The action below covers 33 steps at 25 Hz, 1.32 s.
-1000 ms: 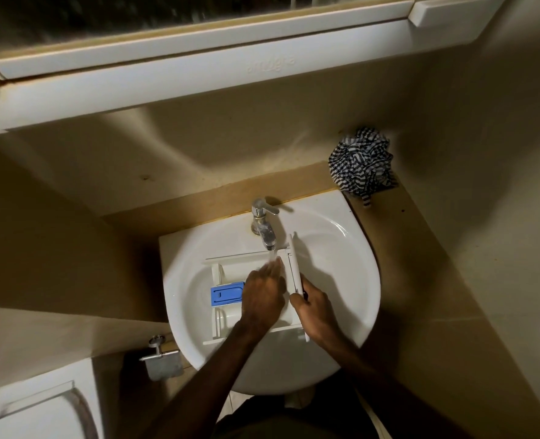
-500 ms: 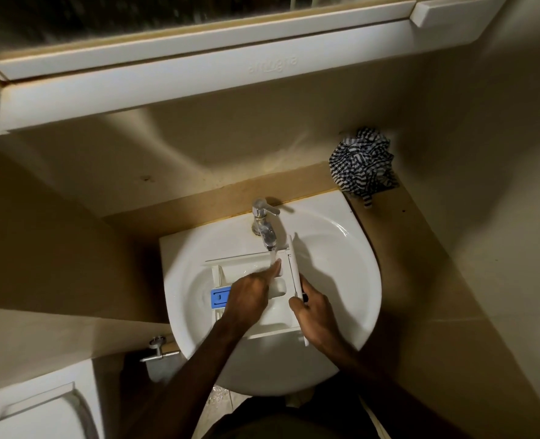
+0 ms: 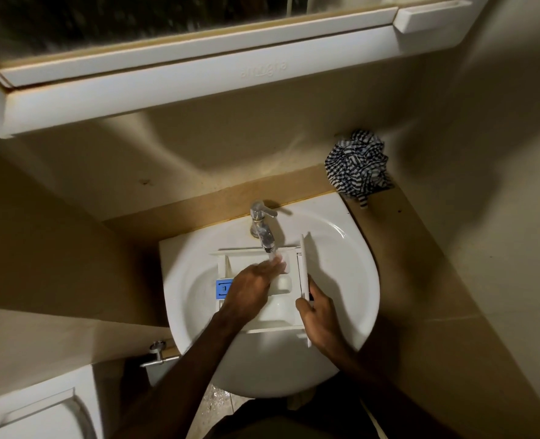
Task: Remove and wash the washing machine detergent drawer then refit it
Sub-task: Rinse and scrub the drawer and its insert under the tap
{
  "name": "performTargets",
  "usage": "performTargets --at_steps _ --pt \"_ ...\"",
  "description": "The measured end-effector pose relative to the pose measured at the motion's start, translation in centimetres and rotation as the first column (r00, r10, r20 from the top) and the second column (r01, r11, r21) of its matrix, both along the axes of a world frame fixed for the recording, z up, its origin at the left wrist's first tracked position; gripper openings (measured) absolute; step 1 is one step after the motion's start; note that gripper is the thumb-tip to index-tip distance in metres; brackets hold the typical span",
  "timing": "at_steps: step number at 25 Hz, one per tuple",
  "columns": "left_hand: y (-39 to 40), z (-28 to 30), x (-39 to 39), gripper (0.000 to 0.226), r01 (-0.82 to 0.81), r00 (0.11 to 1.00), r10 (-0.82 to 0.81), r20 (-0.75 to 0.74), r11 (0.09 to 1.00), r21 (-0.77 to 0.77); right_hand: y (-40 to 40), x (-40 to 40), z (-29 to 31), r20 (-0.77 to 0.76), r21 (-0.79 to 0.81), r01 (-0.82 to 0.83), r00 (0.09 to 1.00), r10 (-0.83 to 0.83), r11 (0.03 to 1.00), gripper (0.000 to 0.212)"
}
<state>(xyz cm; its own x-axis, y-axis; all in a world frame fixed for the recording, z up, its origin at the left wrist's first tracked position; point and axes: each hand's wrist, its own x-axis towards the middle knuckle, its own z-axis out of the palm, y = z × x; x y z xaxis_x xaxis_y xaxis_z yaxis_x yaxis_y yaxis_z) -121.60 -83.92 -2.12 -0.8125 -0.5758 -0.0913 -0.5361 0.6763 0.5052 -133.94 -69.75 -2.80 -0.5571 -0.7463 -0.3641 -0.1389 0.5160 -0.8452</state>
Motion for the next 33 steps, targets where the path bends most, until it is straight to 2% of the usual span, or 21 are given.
performTargets --at_steps 1,5,7,9,12,14,16,18,20,22,23,26,29,33 --pt "-0.3 0.0 0.0 0.055 0.001 1.000 -0.001 0.030 1.000 0.002 0.0 0.0 0.0 -0.005 -0.003 0.002 1.000 -0.002 1.000 0.062" --pt "-0.8 0.1 -0.3 0.021 -0.124 0.986 0.129 0.107 0.991 -0.053 0.4 -0.2 -0.4 -0.013 -0.007 0.006 1.000 -0.006 1.000 0.067" --pt "-0.9 0.2 -0.2 0.022 -0.132 0.988 0.138 0.067 0.988 -0.081 0.5 -0.3 -0.5 -0.026 -0.013 0.013 1.000 -0.013 1.000 0.070" --pt "-1.1 0.2 0.0 0.025 -0.024 1.000 0.024 0.003 0.994 -0.107 0.4 -0.3 -0.6 -0.046 -0.019 0.007 0.999 -0.008 1.000 0.071" --pt "-1.7 0.4 0.1 0.043 0.130 0.990 -0.134 -0.045 0.987 -0.091 0.4 0.2 -0.5 -0.063 -0.023 0.008 0.998 -0.010 1.000 0.072" --pt "-1.9 0.6 0.0 0.042 0.109 0.994 -0.108 0.011 0.993 -0.055 0.5 0.3 -0.5 -0.073 -0.035 0.010 0.997 -0.013 0.999 0.072" --pt "-2.5 0.4 0.1 0.024 -0.010 0.998 0.012 0.063 1.000 -0.030 0.6 0.3 -0.6 -0.078 -0.042 0.012 0.997 -0.015 0.999 0.072" --pt "-3.0 0.7 0.5 0.025 -0.105 0.992 0.108 0.072 0.993 -0.048 0.6 0.2 -0.7 -0.066 -0.044 0.013 0.998 -0.016 0.999 0.072" --pt "-2.3 0.9 0.4 0.022 -0.045 0.999 0.047 0.018 0.995 -0.084 0.4 0.3 -0.7 -0.067 -0.034 0.010 0.998 -0.012 0.999 0.073" --pt "-0.4 0.6 -0.1 0.053 0.058 0.998 -0.060 -0.032 0.995 -0.078 0.4 0.5 -0.7 -0.076 -0.032 0.020 0.997 -0.022 0.999 0.073" --pt "0.2 0.6 -0.6 0.063 0.042 0.998 -0.046 -0.050 0.997 -0.067 0.4 0.3 -0.7 -0.078 -0.032 0.023 0.997 -0.025 0.999 0.072" --pt "-0.1 0.3 -1.1 0.052 -0.058 0.996 0.056 -0.062 0.998 -0.033 0.4 0.2 -0.7 -0.087 -0.013 0.008 0.996 -0.009 1.000 0.072" --pt "-0.7 0.3 -0.5 0.042 -0.075 0.984 0.078 -0.162 0.997 0.025 0.4 0.5 -0.7 -0.088 -0.014 0.011 0.996 -0.012 1.000 0.076" --pt "-0.6 0.5 0.0 0.055 -0.002 0.984 0.004 -0.179 1.000 0.010 0.4 0.5 -0.6 -0.084 -0.017 0.016 0.996 -0.017 1.000 0.073"
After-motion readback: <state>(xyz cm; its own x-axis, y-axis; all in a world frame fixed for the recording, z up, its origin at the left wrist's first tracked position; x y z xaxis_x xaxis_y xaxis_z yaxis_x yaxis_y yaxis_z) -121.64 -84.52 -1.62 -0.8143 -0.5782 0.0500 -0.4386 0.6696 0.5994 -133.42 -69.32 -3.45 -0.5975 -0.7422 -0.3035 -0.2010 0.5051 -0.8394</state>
